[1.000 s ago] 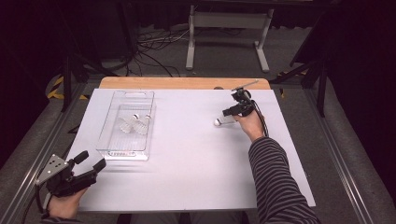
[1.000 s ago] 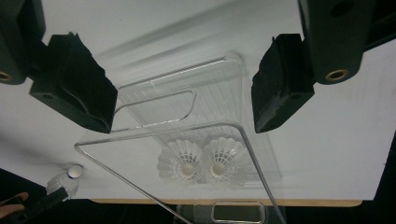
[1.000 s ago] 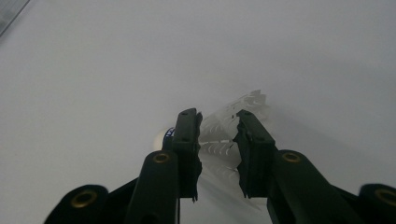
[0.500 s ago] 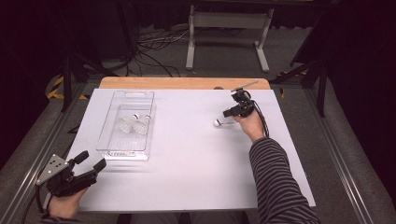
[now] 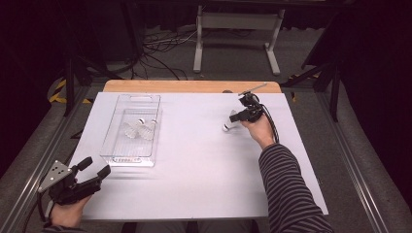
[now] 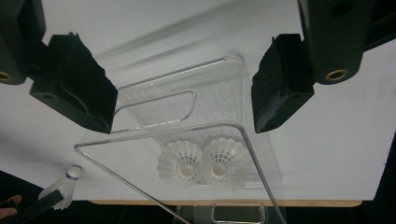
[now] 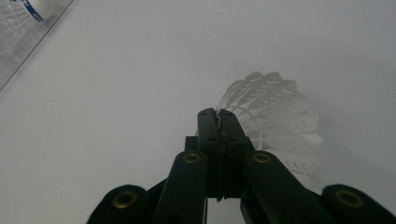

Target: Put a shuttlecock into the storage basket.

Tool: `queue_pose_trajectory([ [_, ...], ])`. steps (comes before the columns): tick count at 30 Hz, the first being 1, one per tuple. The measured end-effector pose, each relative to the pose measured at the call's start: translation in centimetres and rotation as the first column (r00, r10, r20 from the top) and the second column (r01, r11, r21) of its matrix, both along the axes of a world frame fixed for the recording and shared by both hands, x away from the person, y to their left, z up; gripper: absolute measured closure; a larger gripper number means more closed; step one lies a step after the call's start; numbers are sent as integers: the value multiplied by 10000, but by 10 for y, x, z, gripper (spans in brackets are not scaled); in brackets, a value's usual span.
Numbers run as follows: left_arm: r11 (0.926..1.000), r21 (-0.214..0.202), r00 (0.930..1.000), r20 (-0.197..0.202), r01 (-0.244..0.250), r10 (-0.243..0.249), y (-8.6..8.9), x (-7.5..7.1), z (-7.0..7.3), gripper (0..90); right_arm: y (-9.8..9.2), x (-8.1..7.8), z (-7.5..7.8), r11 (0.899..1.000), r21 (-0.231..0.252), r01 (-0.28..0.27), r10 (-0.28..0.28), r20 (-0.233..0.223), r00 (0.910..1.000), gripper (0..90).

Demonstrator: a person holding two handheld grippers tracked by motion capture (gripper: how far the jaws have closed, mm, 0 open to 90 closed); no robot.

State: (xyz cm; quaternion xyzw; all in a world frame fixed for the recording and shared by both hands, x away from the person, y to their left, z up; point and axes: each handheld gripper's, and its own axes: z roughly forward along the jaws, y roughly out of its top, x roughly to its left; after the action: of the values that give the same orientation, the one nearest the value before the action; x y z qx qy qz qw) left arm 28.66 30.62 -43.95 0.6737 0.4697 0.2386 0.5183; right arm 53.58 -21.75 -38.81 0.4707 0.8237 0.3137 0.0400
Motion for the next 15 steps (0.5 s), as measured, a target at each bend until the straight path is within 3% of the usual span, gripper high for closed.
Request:
queue_pose_trajectory([
  [15, 10000, 3, 10000, 30, -8, 8, 0, -1, 0, 237, -1, -12, 13, 9996, -34, -266, 267, 333, 9991, 900],
])
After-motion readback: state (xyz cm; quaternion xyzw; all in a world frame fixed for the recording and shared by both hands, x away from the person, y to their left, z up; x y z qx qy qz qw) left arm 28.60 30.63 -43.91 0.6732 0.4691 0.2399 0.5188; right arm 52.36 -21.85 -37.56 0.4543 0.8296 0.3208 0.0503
